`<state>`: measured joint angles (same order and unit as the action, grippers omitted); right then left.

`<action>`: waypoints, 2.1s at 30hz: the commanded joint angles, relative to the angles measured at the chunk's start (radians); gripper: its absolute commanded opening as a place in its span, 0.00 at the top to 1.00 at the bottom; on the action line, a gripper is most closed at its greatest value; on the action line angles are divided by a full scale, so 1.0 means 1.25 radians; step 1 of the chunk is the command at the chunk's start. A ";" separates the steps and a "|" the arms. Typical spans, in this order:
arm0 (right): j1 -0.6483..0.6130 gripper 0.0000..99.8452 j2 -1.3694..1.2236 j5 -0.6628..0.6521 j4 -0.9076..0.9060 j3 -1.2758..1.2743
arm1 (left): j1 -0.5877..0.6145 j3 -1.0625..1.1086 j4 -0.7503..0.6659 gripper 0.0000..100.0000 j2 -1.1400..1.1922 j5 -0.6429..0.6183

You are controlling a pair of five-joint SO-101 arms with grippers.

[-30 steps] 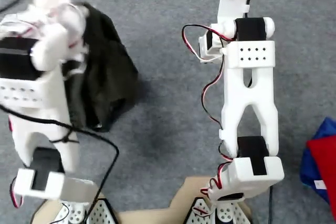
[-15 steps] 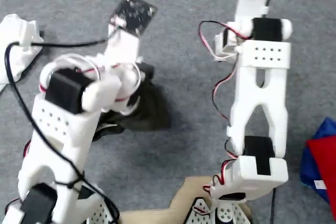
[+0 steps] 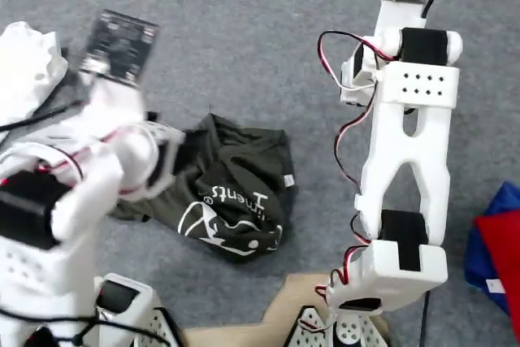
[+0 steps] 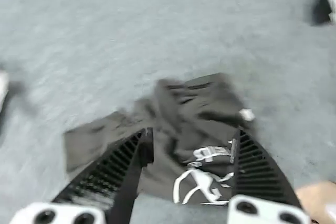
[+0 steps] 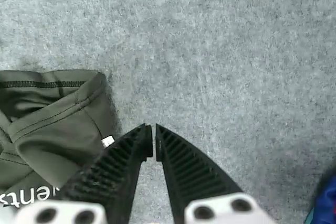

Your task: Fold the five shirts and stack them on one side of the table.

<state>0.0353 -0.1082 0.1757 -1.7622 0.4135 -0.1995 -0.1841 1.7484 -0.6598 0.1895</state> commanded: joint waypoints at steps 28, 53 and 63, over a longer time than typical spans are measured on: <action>-0.256 0.97 -0.111 0.002 0.081 -0.090 | 0.530 0.662 -0.468 0.76 0.214 0.101; -0.252 0.97 -0.118 0.002 0.081 -0.090 | 0.490 0.205 -0.196 0.98 0.760 0.056; -0.251 0.97 -0.117 0.002 0.081 -0.090 | 0.466 -0.029 -0.119 0.98 0.598 0.034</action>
<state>-0.2685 -0.2631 0.1757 -1.6778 0.2923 0.4097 -0.0905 1.5781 0.1887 0.2585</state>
